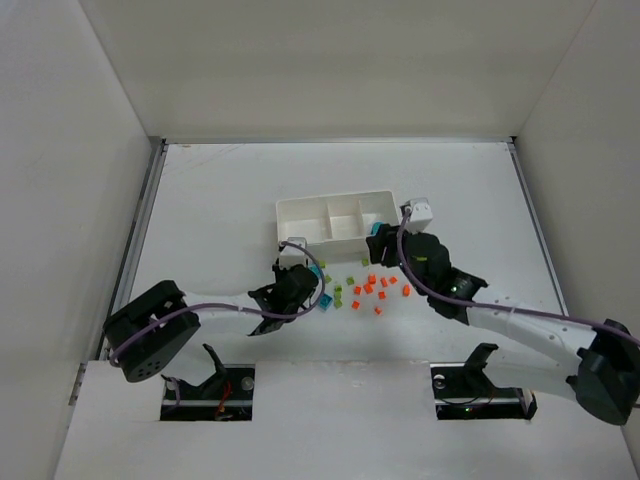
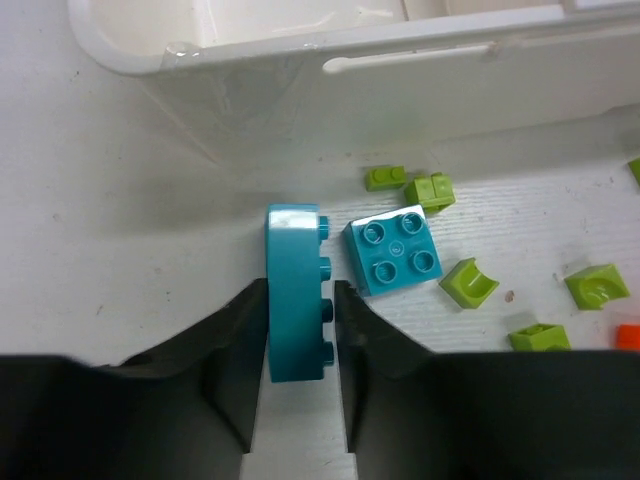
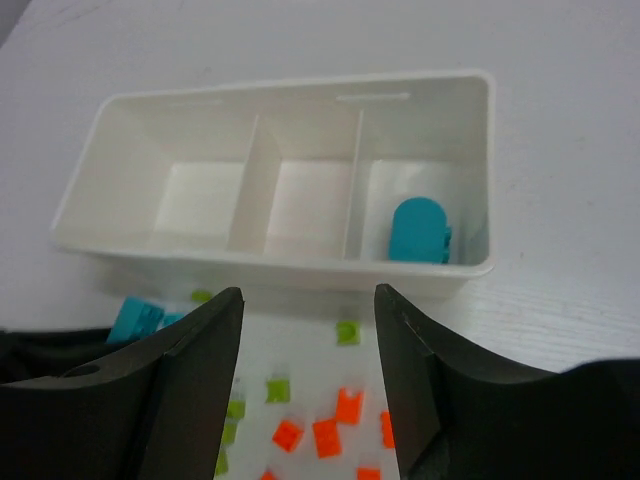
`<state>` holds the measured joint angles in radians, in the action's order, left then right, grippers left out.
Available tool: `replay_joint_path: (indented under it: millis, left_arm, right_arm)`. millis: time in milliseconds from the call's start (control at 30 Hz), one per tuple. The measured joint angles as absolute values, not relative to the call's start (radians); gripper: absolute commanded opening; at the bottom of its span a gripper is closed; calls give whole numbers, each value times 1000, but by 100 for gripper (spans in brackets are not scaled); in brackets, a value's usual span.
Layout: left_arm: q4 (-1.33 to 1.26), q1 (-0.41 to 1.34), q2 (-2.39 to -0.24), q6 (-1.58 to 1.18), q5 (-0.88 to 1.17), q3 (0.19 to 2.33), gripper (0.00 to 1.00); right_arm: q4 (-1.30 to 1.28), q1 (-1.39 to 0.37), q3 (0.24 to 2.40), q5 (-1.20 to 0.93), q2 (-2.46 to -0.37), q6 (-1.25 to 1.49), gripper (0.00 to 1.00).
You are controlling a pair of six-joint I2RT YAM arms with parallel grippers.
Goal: Sort the legos into containers by color
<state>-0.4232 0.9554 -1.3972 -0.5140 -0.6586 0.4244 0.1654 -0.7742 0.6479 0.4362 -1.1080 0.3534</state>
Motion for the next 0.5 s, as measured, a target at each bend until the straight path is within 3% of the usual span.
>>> replay_joint_path:
  millis: [100, 300, 500]
  left_arm:
    - [-416, 955, -1404, -509, -662, 438, 12]
    - [-285, 1014, -1265, -510, -691, 447, 11]
    - [-151, 1039, -1113, -506, -701, 633, 12]
  right_arm:
    - [162, -859, 579, 447, -1024, 365, 56]
    - [129, -906, 474, 491, -915, 429, 53]
    - [96, -904, 413, 532, -828, 528, 52]
